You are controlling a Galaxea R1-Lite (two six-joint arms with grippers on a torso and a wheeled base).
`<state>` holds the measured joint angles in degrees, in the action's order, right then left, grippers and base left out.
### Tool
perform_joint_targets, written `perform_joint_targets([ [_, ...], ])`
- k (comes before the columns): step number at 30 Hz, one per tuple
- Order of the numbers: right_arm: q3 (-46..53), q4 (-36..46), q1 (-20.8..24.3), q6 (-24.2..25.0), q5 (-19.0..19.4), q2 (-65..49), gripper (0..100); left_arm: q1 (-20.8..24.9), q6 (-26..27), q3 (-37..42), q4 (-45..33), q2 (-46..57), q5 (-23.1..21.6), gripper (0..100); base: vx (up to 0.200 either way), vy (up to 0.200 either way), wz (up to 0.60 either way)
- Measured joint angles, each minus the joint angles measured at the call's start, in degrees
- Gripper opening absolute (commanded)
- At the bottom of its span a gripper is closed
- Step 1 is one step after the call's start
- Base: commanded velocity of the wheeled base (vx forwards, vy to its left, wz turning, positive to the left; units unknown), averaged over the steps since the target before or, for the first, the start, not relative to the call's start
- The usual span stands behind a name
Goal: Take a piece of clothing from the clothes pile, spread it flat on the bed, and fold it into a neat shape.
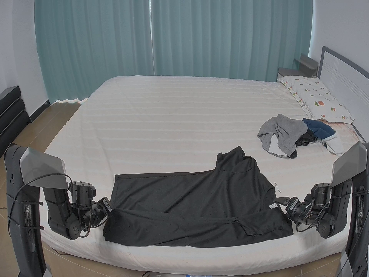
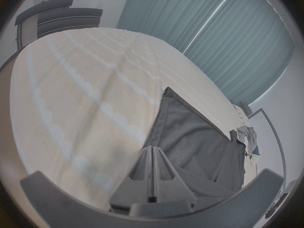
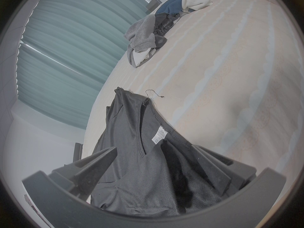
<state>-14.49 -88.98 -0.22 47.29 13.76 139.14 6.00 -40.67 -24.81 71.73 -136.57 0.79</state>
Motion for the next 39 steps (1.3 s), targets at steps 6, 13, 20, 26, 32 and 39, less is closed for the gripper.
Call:
perform_joint_targets([
  [6,0.0,0.0,0.0,0.0,0.0,0.0,100,-0.2,0.0,0.4,-0.1,-0.1,0.1,0,0.0,0.0,0.0],
  [13,0.0,0.0,0.0,0.0,0.0,0.0,100,-0.2,0.0,0.9,-0.1,-0.1,0.1,100,0.0,0.0,0.0],
  [20,0.0,0.0,0.0,0.6,0.1,0.0,100,-0.2,-1.0,1.1,-0.1,0.6,0.0,100,0.0,0.0,0.0],
  [26,-0.1,0.0,-0.2,0.7,0.1,-0.1,100,-0.3,-2.6,-0.6,-0.6,3.4,-0.5,100,0.0,0.0,0.0],
  [32,0.0,0.0,-0.3,0.7,0.1,-0.2,100,-0.6,-2.8,-7.1,-4.2,5.9,-0.8,100,0.0,0.0,0.0],
  [39,0.0,0.0,-0.2,0.7,0.1,-0.2,100,-0.7,-1.3,-20.6,-16.6,5.9,-0.9,100,0.0,0.0,0.0],
])
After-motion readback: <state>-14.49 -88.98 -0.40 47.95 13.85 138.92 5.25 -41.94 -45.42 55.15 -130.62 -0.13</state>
